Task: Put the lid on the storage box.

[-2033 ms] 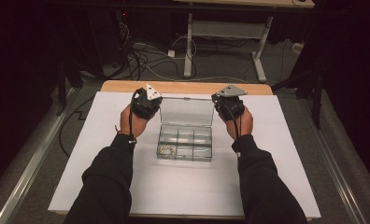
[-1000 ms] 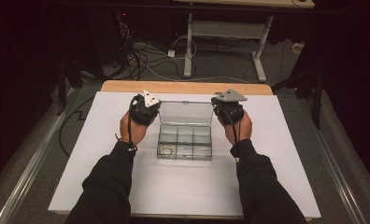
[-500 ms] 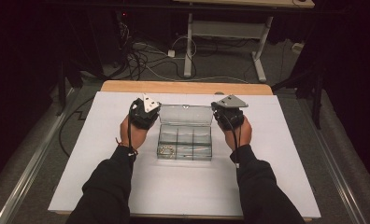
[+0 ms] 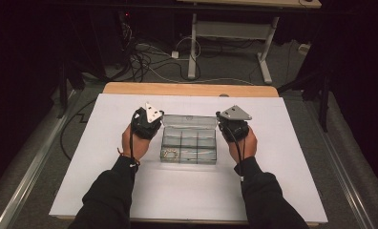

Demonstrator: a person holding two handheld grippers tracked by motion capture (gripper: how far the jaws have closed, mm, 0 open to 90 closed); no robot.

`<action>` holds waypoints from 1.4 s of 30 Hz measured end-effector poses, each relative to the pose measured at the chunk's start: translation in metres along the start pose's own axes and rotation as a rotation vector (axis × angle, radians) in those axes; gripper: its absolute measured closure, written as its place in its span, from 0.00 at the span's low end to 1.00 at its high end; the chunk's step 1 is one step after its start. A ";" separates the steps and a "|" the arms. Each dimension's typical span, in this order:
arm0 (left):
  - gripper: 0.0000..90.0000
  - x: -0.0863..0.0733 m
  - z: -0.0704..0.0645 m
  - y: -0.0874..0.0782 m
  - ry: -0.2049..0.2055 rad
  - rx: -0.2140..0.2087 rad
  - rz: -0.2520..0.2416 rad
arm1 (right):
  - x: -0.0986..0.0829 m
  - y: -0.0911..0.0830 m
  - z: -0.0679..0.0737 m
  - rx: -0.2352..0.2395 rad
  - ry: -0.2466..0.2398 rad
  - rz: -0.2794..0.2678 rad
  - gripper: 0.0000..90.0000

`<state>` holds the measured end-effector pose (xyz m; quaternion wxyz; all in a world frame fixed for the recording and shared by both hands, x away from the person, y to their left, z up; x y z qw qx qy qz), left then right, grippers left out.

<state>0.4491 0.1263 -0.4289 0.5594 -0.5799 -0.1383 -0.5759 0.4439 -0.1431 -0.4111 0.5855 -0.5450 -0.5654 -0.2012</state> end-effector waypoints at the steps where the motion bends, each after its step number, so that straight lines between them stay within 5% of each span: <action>1: 0.94 -0.001 -0.001 -0.001 0.002 0.005 0.001 | -0.001 -0.001 0.001 -0.005 -0.002 -0.002 1.00; 42: 0.94 -0.022 -0.023 -0.009 0.066 0.047 0.017 | -0.032 -0.017 0.016 -0.014 -0.052 -0.020 0.99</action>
Point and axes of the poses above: each handheld gripper's, and its own axes: y roughly forward along the jaws, x roughly out of its top, z roughly to its left, the point moved 2 cm from there along y, roughly forward along the jaws, and after that the axes turned 2 degrees about y, right-handed, at the moved point
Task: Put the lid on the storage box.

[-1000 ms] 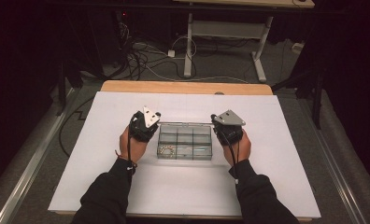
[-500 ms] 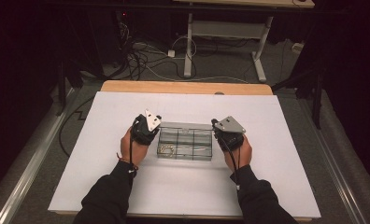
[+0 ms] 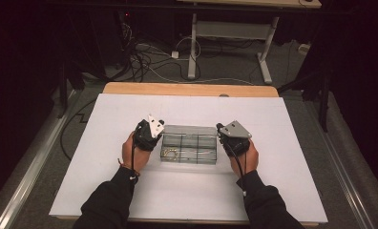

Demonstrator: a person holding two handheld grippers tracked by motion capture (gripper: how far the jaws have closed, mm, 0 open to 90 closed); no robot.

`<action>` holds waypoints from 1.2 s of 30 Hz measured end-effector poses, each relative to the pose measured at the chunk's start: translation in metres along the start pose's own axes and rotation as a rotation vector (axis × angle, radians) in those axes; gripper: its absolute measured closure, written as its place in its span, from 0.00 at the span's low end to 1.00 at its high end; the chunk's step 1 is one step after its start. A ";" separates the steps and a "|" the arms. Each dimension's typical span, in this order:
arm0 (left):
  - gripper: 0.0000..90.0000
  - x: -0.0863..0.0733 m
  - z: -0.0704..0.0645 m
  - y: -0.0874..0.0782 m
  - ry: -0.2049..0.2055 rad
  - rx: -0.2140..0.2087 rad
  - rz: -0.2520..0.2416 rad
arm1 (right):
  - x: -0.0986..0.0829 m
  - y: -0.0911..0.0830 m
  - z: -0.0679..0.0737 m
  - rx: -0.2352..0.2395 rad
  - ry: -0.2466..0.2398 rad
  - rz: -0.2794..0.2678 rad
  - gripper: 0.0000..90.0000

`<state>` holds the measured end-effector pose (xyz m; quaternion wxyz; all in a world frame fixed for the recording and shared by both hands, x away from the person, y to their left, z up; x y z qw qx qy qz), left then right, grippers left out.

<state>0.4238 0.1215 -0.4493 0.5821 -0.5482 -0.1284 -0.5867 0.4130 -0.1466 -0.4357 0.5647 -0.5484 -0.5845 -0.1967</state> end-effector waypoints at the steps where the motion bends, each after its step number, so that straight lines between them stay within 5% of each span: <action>1: 0.94 -0.001 -0.001 -0.001 -0.010 -0.004 0.005 | -0.001 0.000 0.001 -0.002 -0.002 -0.003 0.99; 19: 0.91 -0.014 -0.005 -0.011 0.014 -0.027 -0.002 | -0.013 -0.005 0.004 0.017 0.000 0.000 0.98; 23: 0.90 -0.021 -0.004 -0.013 0.020 -0.046 0.010 | -0.012 -0.008 0.008 0.034 -0.031 -0.003 0.98; 30: 0.90 -0.034 -0.003 -0.021 -0.014 -0.084 -0.008 | -0.015 -0.020 0.011 0.129 -0.007 -0.004 0.95; 36: 0.90 -0.036 -0.006 -0.030 0.012 -0.113 -0.031 | -0.017 -0.031 0.009 0.163 0.001 -0.028 0.91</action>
Point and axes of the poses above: each handheld gripper's, and its own axes: y roughly forward along the jaws, x roughly out of its top, z roughly to its left, the point moved 2 cm from there along y, roughly forward along the jaws, and after that the axes turned 2 degrees about y, right-handed, at the moved point
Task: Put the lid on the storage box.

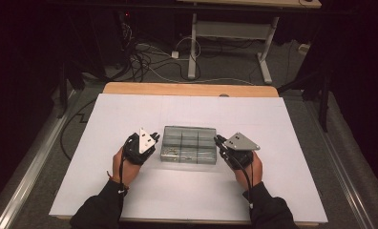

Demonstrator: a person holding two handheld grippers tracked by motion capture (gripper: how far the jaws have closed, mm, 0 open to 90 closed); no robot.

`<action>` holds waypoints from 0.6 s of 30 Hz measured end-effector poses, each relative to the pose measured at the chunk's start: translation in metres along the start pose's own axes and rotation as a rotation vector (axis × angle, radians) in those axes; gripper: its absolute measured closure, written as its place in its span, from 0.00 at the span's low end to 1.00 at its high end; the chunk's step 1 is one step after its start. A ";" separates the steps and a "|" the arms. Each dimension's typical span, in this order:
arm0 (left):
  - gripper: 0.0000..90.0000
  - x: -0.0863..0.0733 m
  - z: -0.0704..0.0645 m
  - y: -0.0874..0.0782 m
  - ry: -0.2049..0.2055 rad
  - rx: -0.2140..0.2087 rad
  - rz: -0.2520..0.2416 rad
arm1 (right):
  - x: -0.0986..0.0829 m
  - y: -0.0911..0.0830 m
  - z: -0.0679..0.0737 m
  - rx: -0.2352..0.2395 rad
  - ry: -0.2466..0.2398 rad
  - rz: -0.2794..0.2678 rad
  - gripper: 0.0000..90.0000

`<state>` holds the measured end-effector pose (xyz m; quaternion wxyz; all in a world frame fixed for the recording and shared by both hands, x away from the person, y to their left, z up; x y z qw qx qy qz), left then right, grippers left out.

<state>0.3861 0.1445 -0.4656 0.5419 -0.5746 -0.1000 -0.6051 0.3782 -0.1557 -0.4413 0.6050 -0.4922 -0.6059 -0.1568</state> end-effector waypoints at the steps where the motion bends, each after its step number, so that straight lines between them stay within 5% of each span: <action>1: 0.90 0.000 -0.001 -0.002 0.000 -0.006 -0.007 | -0.001 -0.001 0.000 0.007 0.005 -0.007 0.90; 12: 0.87 0.003 -0.007 -0.016 0.018 -0.015 -0.051 | -0.010 -0.005 0.003 0.032 0.008 -0.018 0.80; 18: 0.76 0.002 -0.010 -0.012 0.020 -0.032 -0.042 | -0.014 -0.008 0.001 0.029 0.022 -0.025 0.70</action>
Point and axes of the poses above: each handheld gripper's, and its own axes: y roughly forward along the jaws, x roughly out of its top, z roughly to its left, the point moved 2 cm from there along y, roughly forward along the jaws, and after that the axes turned 2 degrees about y, right-handed, at the moved point
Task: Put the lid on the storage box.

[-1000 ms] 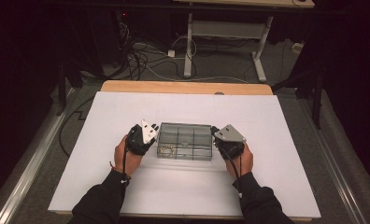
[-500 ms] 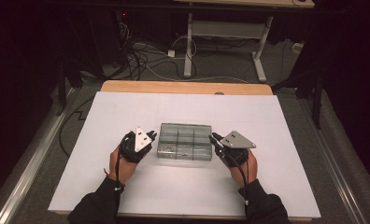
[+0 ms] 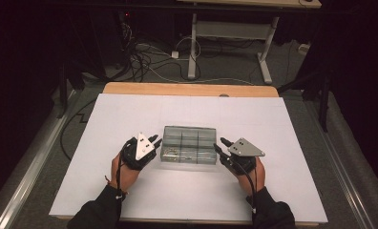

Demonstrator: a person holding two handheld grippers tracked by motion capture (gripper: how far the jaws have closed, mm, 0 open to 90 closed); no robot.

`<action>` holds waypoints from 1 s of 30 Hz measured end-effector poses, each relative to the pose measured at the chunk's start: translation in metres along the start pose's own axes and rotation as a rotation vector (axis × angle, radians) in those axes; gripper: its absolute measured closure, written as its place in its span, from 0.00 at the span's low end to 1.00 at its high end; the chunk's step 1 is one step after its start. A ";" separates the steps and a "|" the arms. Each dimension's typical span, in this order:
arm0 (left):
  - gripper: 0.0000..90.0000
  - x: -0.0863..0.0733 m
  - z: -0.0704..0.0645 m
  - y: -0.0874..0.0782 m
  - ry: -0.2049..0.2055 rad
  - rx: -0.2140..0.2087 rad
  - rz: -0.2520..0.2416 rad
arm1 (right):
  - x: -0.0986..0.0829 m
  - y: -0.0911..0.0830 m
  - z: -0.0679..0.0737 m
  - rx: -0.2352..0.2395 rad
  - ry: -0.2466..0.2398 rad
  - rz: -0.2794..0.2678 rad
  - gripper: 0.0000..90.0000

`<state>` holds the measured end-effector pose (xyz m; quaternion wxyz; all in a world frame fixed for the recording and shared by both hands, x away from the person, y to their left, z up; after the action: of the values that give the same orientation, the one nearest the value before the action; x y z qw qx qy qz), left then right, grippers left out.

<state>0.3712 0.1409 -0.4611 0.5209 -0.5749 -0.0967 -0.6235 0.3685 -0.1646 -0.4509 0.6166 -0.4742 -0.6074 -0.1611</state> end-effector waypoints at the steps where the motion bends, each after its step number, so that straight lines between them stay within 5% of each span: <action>1: 0.75 0.000 -0.001 0.001 0.002 -0.003 0.002 | -0.001 0.000 0.000 0.003 0.002 0.001 0.68; 12: 0.54 0.004 -0.007 0.005 0.024 -0.029 0.006 | -0.001 0.000 0.002 0.015 0.007 -0.013 0.48; 22: 0.29 0.007 -0.007 0.002 -0.006 -0.042 -0.016 | 0.000 0.001 0.005 0.007 0.000 -0.014 0.31; 30: 0.24 0.011 -0.012 -0.001 0.012 -0.081 -0.017 | 0.005 -0.004 0.009 0.027 -0.007 -0.049 0.27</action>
<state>0.3657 0.1268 -0.4558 0.4924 -0.5911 -0.0731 -0.6347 0.3610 -0.1582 -0.4466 0.6167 -0.4514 -0.6232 -0.1660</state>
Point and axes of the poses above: each handheld gripper's, and its own axes: y roughly forward along the jaws, x roughly out of its top, z roughly to its left, the point moved 2 cm from there along y, roughly forward along the jaws, and after that the axes turned 2 degrees about y, right-handed, at the moved point
